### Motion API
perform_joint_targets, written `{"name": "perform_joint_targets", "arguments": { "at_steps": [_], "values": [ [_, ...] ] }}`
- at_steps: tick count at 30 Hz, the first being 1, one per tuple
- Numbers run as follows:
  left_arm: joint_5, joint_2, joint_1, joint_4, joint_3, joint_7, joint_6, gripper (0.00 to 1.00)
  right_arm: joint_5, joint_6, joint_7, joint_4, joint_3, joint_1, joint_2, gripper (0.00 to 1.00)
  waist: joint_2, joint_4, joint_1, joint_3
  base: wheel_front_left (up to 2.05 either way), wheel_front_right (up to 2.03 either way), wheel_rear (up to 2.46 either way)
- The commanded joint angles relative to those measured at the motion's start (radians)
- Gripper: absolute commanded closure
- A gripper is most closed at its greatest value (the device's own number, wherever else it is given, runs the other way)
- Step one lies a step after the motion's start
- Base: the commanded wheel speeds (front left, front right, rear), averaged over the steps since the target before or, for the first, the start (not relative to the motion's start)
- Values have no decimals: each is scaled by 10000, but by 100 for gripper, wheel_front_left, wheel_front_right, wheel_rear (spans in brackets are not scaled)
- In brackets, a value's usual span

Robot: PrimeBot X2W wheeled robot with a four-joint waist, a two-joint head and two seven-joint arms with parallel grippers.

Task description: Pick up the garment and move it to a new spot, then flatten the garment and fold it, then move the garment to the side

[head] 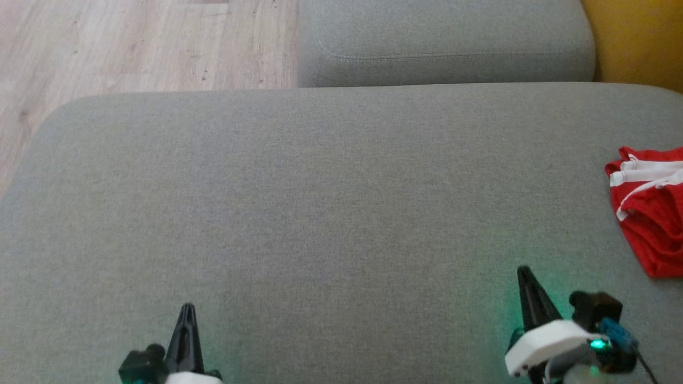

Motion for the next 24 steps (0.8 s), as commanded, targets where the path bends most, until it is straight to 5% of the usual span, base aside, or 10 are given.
{"name": "perform_joint_targets", "arguments": {
  "at_steps": [1,24],
  "values": [
    [-252,1,-259,-241,87,89,-38,100,287,0,75,-283,-91,-342,-20,100,-1,-7,0,2,0,0,0],
    [-2672,10,-440,-604,440,696,-303,100,2766,-2,690,-948,-341,-278,-24,100,-1,-95,0,0,0,0,0]
  ]
}}
